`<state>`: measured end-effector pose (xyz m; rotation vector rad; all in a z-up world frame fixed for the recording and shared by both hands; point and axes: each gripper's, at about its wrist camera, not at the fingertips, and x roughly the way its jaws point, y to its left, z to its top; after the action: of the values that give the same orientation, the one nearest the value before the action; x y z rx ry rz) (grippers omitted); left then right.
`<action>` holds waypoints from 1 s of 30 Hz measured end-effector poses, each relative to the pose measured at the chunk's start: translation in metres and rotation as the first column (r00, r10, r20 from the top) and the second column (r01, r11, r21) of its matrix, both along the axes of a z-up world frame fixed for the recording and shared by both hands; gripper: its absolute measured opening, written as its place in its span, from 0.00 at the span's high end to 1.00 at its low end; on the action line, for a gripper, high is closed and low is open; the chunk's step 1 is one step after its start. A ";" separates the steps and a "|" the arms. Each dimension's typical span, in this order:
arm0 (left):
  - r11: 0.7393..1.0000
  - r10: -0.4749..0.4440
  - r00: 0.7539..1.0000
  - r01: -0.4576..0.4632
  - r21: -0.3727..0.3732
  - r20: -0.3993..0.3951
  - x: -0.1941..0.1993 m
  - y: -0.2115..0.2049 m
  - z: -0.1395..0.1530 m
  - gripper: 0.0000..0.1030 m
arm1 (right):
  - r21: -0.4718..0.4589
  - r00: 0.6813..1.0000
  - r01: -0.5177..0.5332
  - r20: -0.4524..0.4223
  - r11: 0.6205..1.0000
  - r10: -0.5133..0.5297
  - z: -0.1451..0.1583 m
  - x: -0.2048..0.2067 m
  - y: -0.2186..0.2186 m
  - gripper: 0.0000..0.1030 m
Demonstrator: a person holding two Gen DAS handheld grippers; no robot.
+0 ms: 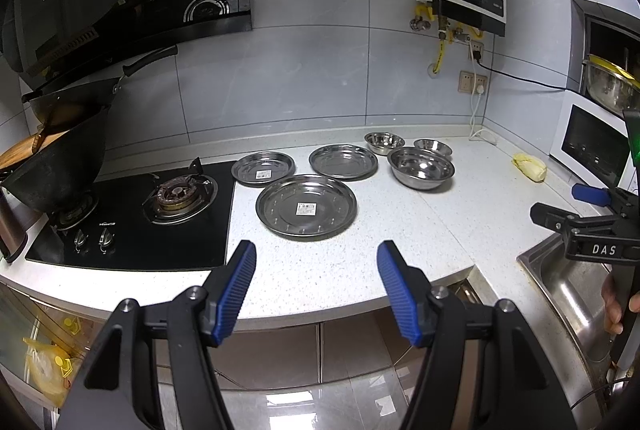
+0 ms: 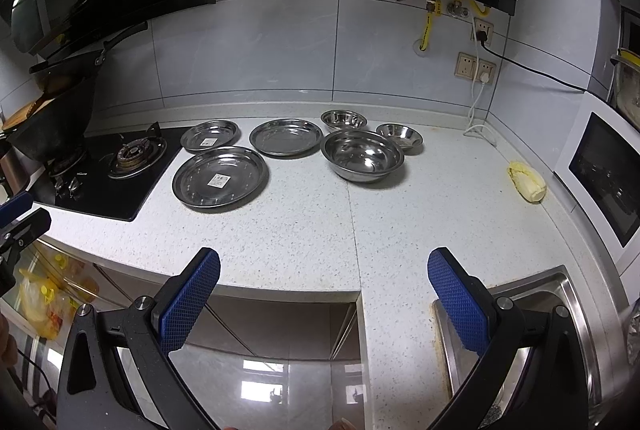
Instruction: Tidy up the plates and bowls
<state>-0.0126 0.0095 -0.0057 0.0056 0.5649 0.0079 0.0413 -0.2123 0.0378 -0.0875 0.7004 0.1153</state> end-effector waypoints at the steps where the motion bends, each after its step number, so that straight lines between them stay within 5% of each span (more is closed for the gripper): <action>1: 1.000 0.001 1.000 -0.001 -0.001 0.000 -0.001 0.000 0.000 0.40 | -0.002 1.000 0.000 0.000 1.000 0.000 0.000 0.000 0.001 0.01; 30: 1.000 0.007 1.000 -0.007 0.003 0.005 -0.009 0.007 0.000 0.40 | -0.014 1.000 -0.028 0.001 0.999 0.028 -0.001 -0.003 0.008 0.01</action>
<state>-0.0216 0.0167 -0.0057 0.0065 0.5604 0.0160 0.0386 -0.2042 0.0369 -0.1112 0.6989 0.1375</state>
